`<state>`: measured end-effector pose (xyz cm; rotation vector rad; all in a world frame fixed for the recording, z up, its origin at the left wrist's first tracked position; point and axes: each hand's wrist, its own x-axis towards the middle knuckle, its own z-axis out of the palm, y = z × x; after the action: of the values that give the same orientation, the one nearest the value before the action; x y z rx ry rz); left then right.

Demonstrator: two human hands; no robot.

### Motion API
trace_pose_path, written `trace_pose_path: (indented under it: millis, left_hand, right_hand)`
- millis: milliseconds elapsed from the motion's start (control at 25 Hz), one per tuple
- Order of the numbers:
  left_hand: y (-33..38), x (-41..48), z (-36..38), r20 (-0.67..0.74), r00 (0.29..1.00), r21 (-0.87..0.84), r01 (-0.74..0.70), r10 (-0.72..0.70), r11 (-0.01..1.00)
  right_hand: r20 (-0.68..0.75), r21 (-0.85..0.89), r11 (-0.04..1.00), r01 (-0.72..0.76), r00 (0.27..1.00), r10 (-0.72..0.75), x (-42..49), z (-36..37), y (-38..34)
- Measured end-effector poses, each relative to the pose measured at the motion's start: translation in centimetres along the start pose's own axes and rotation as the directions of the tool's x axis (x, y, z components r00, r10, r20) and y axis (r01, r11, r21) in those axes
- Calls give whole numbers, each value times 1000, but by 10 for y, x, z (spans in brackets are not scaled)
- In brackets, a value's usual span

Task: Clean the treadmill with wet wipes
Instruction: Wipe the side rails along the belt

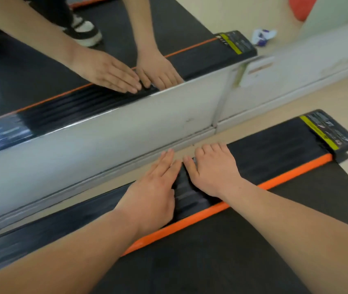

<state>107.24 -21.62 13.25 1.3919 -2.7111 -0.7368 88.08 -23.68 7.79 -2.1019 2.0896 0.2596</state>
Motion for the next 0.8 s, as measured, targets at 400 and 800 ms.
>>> trace_pose_path:
  millis: [400,800]
  left_hand:
    - [-130,-166,-33,-9,906,77,423,-424,903]
    - [-263,-365,-83,115,752,289,600,-649,746]
  right_hand:
    - [409,230,916,328,822,-397,14,-26,-245]
    - [646,241,963,125,720,-255,27,-24,-329]
